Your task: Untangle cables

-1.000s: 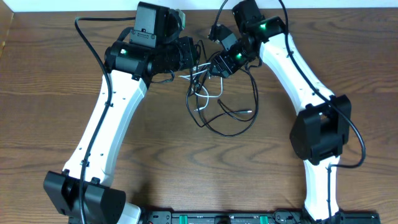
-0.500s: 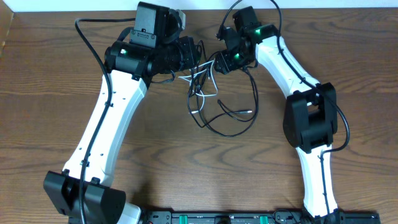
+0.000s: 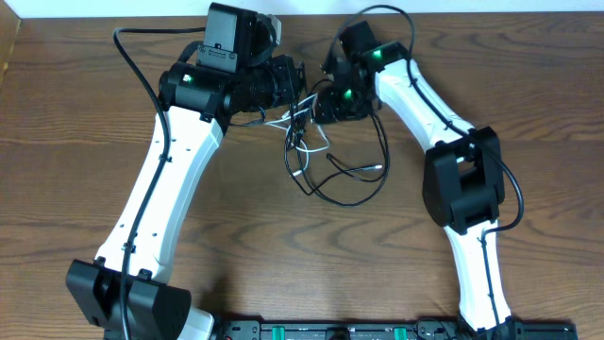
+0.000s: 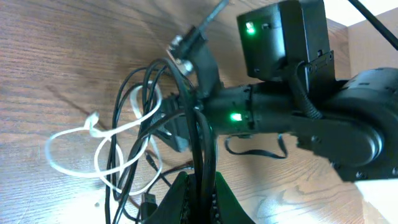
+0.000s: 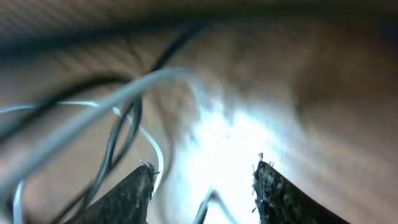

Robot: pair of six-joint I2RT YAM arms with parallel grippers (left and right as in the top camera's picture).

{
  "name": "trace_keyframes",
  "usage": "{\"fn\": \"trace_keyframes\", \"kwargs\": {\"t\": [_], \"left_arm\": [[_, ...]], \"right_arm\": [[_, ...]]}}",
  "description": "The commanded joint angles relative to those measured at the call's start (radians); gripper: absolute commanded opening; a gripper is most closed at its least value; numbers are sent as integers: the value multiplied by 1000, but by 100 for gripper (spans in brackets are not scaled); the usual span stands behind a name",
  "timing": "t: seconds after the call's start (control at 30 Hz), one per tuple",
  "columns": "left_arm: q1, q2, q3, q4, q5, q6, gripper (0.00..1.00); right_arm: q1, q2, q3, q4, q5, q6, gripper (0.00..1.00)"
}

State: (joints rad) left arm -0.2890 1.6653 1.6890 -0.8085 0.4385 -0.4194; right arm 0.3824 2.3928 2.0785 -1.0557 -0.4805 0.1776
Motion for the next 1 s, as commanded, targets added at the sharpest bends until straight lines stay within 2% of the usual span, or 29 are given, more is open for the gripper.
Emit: {"fn": "trace_keyframes", "kwargs": {"t": [0.0, 0.13, 0.4, 0.6, 0.97], "left_arm": [[3, 1, 7, 3, -13, -1, 8], [3, 1, 7, 5, -13, -1, 7], [3, 1, 7, 10, -13, -1, 7], [3, 1, 7, 10, -13, -1, 7], [3, 1, 7, 10, -13, -1, 7]], "right_arm": [[-51, -3, 2, -53, -144, 55, 52], [-55, -3, 2, -117, -215, 55, 52], [3, -3, -7, -142, -112, 131, 51], [25, -3, -30, -140, -6, 272, 51], [54, -3, -138, -64, 3, 348, 47]]}}
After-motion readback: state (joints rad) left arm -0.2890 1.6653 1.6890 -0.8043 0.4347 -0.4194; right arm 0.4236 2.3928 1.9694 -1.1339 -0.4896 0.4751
